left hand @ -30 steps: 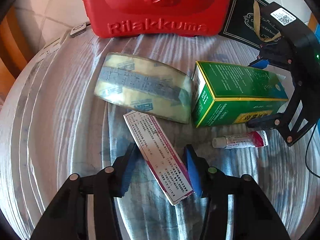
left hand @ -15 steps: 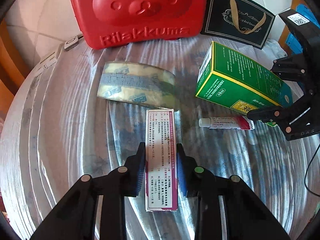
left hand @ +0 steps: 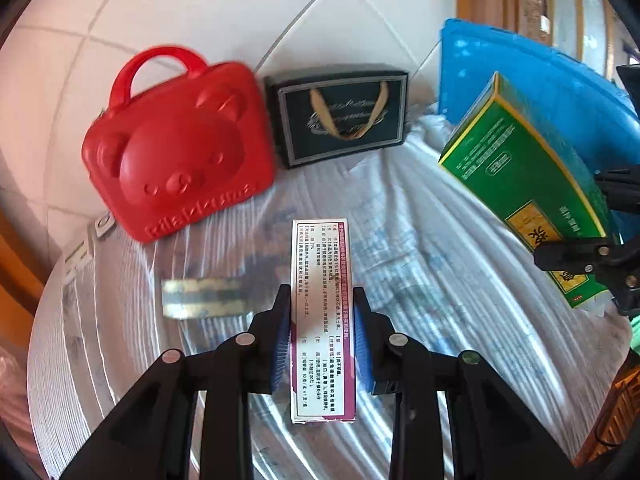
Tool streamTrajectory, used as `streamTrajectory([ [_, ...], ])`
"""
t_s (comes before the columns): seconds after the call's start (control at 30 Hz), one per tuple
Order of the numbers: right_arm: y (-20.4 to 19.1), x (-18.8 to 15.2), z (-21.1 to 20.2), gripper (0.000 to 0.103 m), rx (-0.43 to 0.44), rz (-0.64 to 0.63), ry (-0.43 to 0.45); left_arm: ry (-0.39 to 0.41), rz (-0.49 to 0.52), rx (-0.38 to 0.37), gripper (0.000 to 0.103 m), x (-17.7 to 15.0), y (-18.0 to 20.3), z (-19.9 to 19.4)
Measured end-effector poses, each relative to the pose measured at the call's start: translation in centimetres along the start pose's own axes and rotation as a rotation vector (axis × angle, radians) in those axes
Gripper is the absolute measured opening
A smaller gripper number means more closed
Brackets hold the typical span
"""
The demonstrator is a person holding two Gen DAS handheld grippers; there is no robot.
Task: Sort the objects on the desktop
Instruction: 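Lift both medicine boxes up toward the blue bin, then open both tools over the blue bin to drop the boxes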
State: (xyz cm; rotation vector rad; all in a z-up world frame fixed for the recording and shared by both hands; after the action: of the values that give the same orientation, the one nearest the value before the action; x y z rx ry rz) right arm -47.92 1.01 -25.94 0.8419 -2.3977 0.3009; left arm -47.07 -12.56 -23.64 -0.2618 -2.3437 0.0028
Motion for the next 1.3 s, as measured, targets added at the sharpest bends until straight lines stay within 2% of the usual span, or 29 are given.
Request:
streamTrajectory([
  [0.13, 2.3, -1.2, -9.1, 0.055, -0.108, 0.123, 0.155, 0.122, 0.102, -0.117, 0.028, 4.3, 6.2, -4.0],
  [0.3, 6.0, -3.1, -19.6, 0.056, -0.279, 0.246, 0.301, 0.265, 0.243, -0.281, 0.028, 9.8, 16.2, -8.8],
  [0.43, 11.0, -5.2, -27.1, 0.056, -0.385, 0.337, 0.392, 0.339, 0.336, -0.352, 0.028, 13.7, 23.8, -11.5],
  [0.53, 16.1, -6.8, -31.1, 0.056, -0.48, 0.385, 0.421, 0.379, 0.363, -0.39, 0.028, 17.0, 28.5, -12.7],
  [0.7, 23.8, -8.0, -34.0, 0.053, -0.507, 0.439, 0.434, 0.399, 0.341, -0.413, 0.028, 22.2, 35.0, -12.3],
  [0.77, 27.3, -8.6, -33.5, 0.052, -0.524, 0.476, 0.426, 0.372, 0.316, -0.404, 0.028, 23.4, 37.2, -11.1],
  [0.8, 28.3, -9.3, -34.0, 0.052, -0.507, 0.532, 0.44, 0.35, 0.293, -0.406, 0.028, 23.7, 38.0, -10.6],
  [0.87, 29.8, -10.4, -34.3, 0.052, -0.474, 0.612, 0.493, 0.356, 0.275, -0.403, 0.028, 23.8, 38.8, -10.8],
  [0.97, 30.8, -10.5, -35.3, 0.054, -0.447, 0.648, 0.543, 0.35, 0.299, -0.359, 0.028, 24.3, 39.4, -10.6],
  [1.03, 31.3, -9.9, -36.1, 0.059, -0.393, 0.646, 0.576, 0.344, 0.332, -0.324, 0.028, 24.8, 39.5, -10.5],
  [1.1, 31.5, -9.3, -36.8, 0.078, -0.368, 0.639, 0.595, 0.355, 0.377, -0.26, 0.035, 25.6, 39.6, -10.3],
  [1.13, 31.5, -8.9, -37.1, 0.08, -0.349, 0.629, 0.608, 0.353, 0.4, -0.251, 0.058, 26.0, 39.8, -10.1],
  [1.17, 30.9, -8.4, -37.5, 0.08, -0.335, 0.62, 0.617, 0.335, 0.425, -0.249, 0.089, 26.2, 40.1, -9.6],
  [1.2, 30.7, -8.1, -37.6, 0.083, -0.326, 0.609, 0.625, 0.335, 0.446, -0.239, 0.098, 26.4, 40.3, -9.3],
  [1.23, 30.6, -7.9, -37.9, 0.086, -0.326, 0.6, 0.631, 0.35, 0.465, -0.216, 0.102, 26.6, 40.3, -9.2],
  [1.27, 30.5, -7.7, -38.2, 0.092, -0.327, 0.594, 0.639, 0.348, 0.482, -0.19, 0.102, 26.8, 40.1, -9.0],
  [1.3, 30.5, -7.7, -38.3, 0.094, -0.324, 0.592, 0.648, 0.345, 0.493, -0.169, 0.102, 27.0, 39.9, -8.9],
])
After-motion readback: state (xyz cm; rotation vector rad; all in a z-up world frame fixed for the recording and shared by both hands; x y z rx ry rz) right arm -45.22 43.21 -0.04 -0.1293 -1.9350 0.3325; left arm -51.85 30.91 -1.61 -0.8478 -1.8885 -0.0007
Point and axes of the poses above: each gripper's, at about its wrist camera, not at the fingertips, and z roughly the way its jaws point, y to its right, x to its top, the point moved 10 cm from there along z, roughly the way its jaws point, and after that the axes turned 1 degree about x, right-handed, at the moved point
